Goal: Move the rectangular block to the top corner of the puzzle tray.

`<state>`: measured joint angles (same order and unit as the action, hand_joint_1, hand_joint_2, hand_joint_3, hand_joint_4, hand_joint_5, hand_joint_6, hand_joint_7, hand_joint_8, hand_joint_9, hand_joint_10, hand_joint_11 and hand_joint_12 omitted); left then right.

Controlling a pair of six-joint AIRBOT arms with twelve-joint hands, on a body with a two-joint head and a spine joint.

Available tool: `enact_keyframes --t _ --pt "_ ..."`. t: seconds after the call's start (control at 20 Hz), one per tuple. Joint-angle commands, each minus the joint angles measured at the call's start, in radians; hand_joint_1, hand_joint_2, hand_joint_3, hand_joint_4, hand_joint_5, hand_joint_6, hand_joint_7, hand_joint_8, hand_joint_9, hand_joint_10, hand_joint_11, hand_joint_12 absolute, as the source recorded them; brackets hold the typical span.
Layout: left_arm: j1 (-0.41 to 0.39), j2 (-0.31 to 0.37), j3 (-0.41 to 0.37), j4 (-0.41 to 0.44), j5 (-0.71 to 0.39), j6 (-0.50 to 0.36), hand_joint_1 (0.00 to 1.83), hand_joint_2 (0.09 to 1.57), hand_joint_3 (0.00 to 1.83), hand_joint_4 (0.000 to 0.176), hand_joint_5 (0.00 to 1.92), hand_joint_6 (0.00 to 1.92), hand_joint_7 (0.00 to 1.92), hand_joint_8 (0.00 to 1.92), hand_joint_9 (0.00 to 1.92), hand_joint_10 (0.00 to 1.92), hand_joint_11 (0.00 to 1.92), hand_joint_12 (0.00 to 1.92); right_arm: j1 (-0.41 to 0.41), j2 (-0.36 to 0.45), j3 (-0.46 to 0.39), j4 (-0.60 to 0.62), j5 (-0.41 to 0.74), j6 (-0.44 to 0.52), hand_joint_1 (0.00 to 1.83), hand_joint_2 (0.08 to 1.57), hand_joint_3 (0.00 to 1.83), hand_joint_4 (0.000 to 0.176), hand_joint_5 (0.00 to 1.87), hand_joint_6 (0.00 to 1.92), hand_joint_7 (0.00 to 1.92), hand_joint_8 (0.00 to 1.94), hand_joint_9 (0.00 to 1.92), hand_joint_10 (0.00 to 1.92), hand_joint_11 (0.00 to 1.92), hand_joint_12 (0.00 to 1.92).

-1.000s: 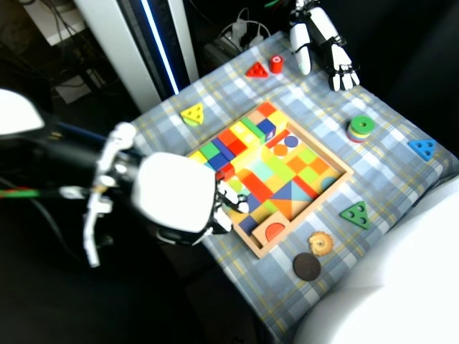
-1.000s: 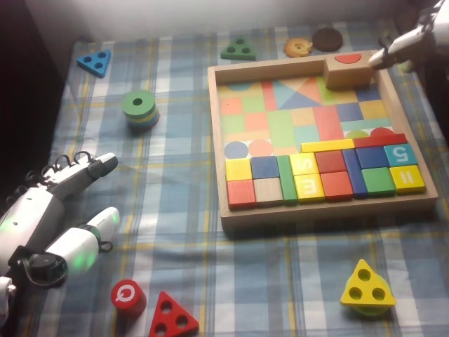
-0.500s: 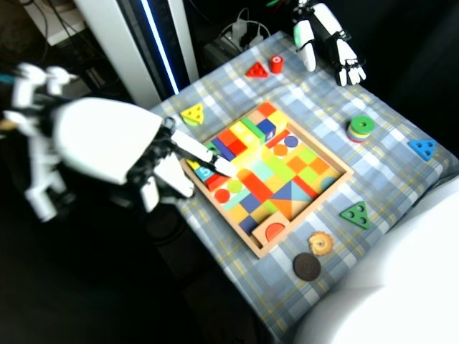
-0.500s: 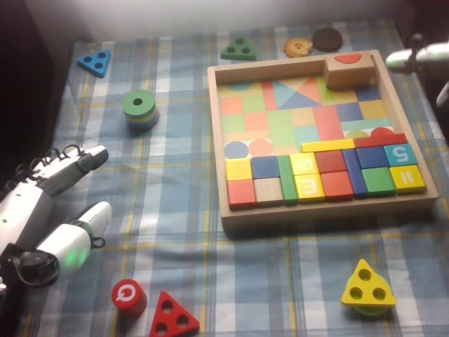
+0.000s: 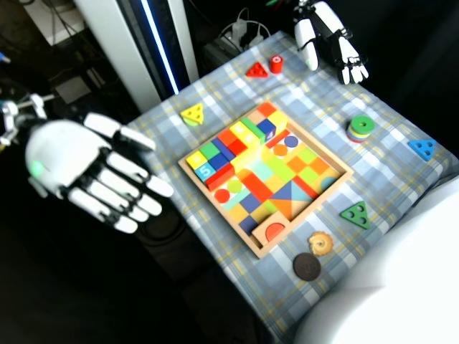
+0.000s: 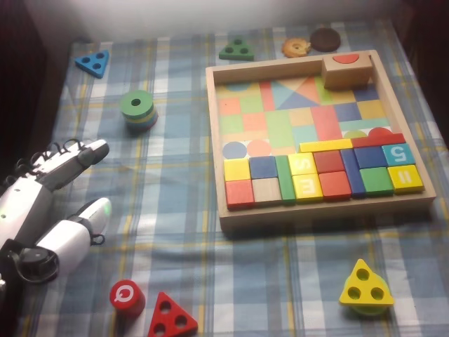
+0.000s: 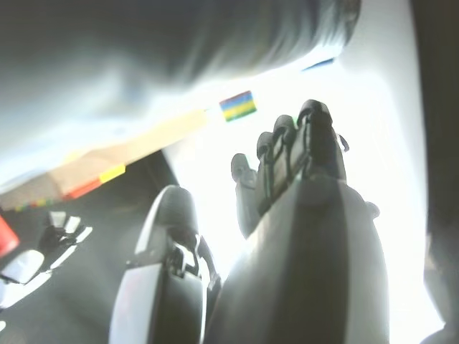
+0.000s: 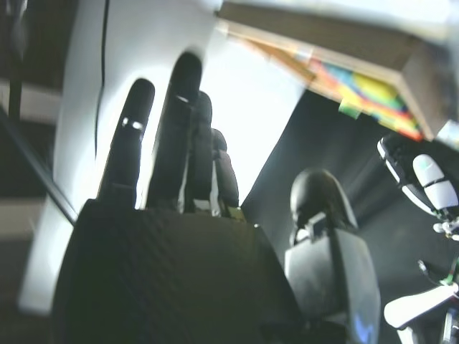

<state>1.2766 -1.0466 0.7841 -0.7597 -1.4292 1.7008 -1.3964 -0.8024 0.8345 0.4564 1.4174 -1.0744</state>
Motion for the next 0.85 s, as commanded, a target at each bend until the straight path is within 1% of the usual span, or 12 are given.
enact_keyframes --t 0.0,0.05,0.1,0.2,0.35,0.4,0.45,0.55,0.6,0.65,0.7,0.8 --pt "-0.002 -0.001 0.001 0.033 -0.121 -0.006 0.71 1.4 0.0 0.046 0.42 0.0 0.25 0.0 0.14 0.01 0.0 0.0 0.006 -0.013 -0.014 0.02 0.133 -0.048 0.0 1.18 0.0 0.011 0.13 0.0 0.12 0.01 0.12 0.01 0.0 0.55" --pt "-0.002 -0.002 0.001 0.032 -0.121 -0.006 0.67 1.41 0.0 0.048 0.42 0.0 0.24 0.0 0.13 0.0 0.0 0.0 0.006 -0.022 -0.026 0.029 0.141 -0.086 0.0 1.15 0.0 0.0 0.17 0.0 0.15 0.01 0.11 0.0 0.0 0.41" --pt "-0.002 -0.004 0.001 0.031 -0.122 -0.006 0.7 1.4 0.0 0.045 0.42 0.0 0.24 0.0 0.14 0.0 0.0 0.0 0.009 -0.037 -0.039 0.043 0.154 -0.138 0.0 1.11 0.0 0.0 0.17 0.0 0.15 0.0 0.08 0.01 0.0 0.28" --pt "-0.002 -0.005 0.001 0.031 -0.126 -0.006 0.7 1.4 0.0 0.063 0.4 0.0 0.23 0.0 0.12 0.0 0.0 0.0 0.018 -0.06 -0.058 0.059 0.174 -0.207 0.0 1.02 0.0 0.0 0.16 0.0 0.1 0.0 0.03 0.0 0.0 0.09" --pt "0.001 -0.007 0.001 0.03 -0.137 -0.006 0.67 1.4 0.0 0.06 0.4 0.0 0.22 0.0 0.12 0.0 0.0 0.0 0.024 -0.1 -0.07 0.108 0.22 -0.261 0.0 1.01 0.0 0.0 0.17 0.0 0.1 0.0 0.02 0.0 0.0 0.0" --pt "0.003 -0.008 0.002 0.03 -0.141 -0.006 0.62 1.4 0.0 0.065 0.38 0.0 0.21 0.0 0.12 0.0 0.0 0.0 0.023 -0.118 -0.071 0.13 0.243 -0.261 0.0 1.01 0.0 0.034 0.2 0.01 0.12 0.01 0.02 0.0 0.0 0.0" --pt "0.004 -0.008 0.003 0.03 -0.143 -0.006 0.66 1.39 0.0 0.042 0.4 0.01 0.22 0.0 0.13 0.0 0.0 0.0 0.021 -0.134 -0.072 0.148 0.267 -0.261 0.0 1.0 0.0 0.033 0.22 0.02 0.13 0.01 0.03 0.01 0.0 0.0" --pt "0.005 -0.011 0.007 0.031 -0.142 -0.006 0.67 1.38 0.0 0.039 0.42 0.01 0.24 0.01 0.13 0.01 0.0 0.0 0.02 -0.167 -0.078 0.176 0.315 -0.261 0.0 1.0 0.0 0.007 0.22 0.02 0.14 0.01 0.02 0.0 0.0 0.0" --pt "0.005 -0.012 0.008 0.033 -0.143 -0.006 0.65 1.38 0.0 0.048 0.42 0.01 0.25 0.01 0.14 0.01 0.0 0.0 0.02 -0.174 -0.08 0.18 0.322 -0.261 0.0 1.01 0.0 0.0 0.24 0.01 0.16 0.01 0.03 0.0 0.0 0.0" --pt "0.004 -0.012 0.008 0.037 -0.144 -0.006 0.63 1.39 0.0 0.045 0.41 0.01 0.25 0.01 0.14 0.01 0.0 0.0 0.02 -0.183 -0.08 0.186 0.326 -0.261 0.0 1.01 0.0 0.006 0.26 0.01 0.2 0.02 0.07 0.02 0.03 0.02" --pt "0.001 -0.012 0.007 0.039 -0.14 -0.006 0.61 1.39 0.0 0.051 0.41 0.0 0.25 0.0 0.14 0.01 0.0 0.0 0.02 -0.187 -0.08 0.198 0.326 -0.261 0.0 0.98 0.0 0.042 0.25 0.0 0.2 0.01 0.08 0.02 0.05 0.02" --pt "-0.001 -0.007 -0.001 0.045 -0.137 -0.006 0.57 1.41 0.01 0.053 0.39 0.0 0.23 0.0 0.14 0.0 0.0 0.0 0.018 -0.187 -0.093 0.23 0.344 -0.261 0.0 1.01 0.0 0.056 0.04 0.0 0.07 0.0 0.03 0.0 0.01 0.01"
